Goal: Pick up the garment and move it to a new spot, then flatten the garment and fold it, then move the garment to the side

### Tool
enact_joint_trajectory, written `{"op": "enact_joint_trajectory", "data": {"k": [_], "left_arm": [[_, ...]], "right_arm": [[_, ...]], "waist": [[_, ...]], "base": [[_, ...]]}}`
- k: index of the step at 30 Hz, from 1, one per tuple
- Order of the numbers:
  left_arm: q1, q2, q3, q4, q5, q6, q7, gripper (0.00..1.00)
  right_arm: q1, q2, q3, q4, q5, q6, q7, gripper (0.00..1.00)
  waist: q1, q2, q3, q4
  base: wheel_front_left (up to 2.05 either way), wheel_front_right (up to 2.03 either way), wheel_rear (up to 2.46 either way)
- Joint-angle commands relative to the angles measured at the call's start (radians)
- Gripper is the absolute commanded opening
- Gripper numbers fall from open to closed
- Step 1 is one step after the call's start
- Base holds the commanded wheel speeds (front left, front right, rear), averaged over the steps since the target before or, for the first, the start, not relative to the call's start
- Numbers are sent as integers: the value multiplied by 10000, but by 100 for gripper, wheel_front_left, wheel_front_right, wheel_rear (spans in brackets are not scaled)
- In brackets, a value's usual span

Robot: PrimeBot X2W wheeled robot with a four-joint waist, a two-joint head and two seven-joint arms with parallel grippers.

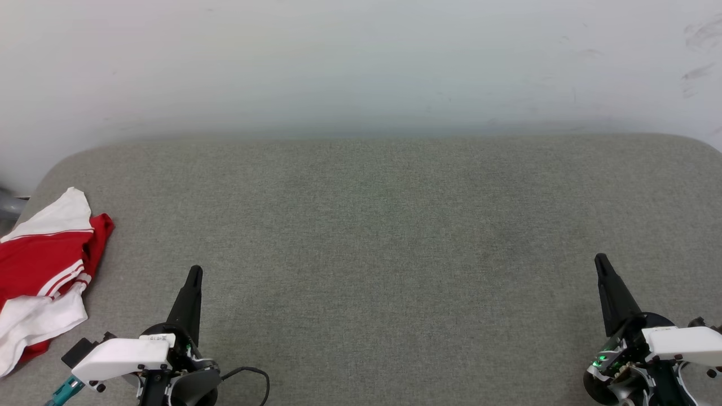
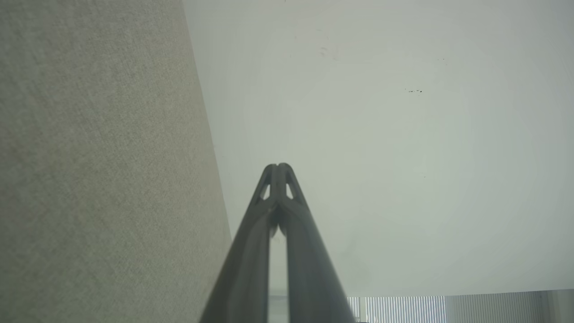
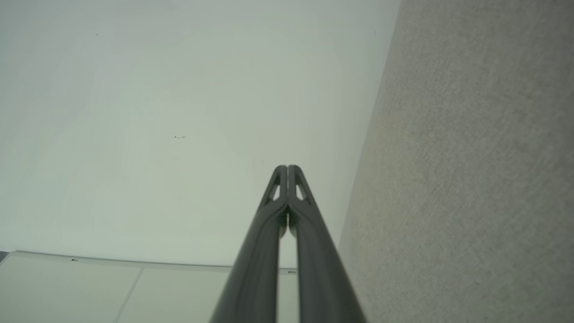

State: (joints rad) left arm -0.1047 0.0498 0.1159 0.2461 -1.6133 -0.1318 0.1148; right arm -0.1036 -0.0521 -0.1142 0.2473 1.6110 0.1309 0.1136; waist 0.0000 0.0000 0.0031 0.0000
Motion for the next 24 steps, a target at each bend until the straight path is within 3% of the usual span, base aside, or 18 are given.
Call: {"op": "enact_joint_trajectory", "data": {"k": [1, 24], "left_arm": [[-80, -25, 25, -14, 14, -30, 22, 0], [-80, -25, 22, -14, 12, -30, 20, 0]], "right_arm": [[-123, 35, 8, 7, 38, -3, -10, 0], [-123, 35, 9, 7, 38, -3, -10, 0]], "waist": [[0, 0, 0, 0], [0, 0, 0, 0]], "base": [[0, 0, 0], [0, 0, 0]]}}
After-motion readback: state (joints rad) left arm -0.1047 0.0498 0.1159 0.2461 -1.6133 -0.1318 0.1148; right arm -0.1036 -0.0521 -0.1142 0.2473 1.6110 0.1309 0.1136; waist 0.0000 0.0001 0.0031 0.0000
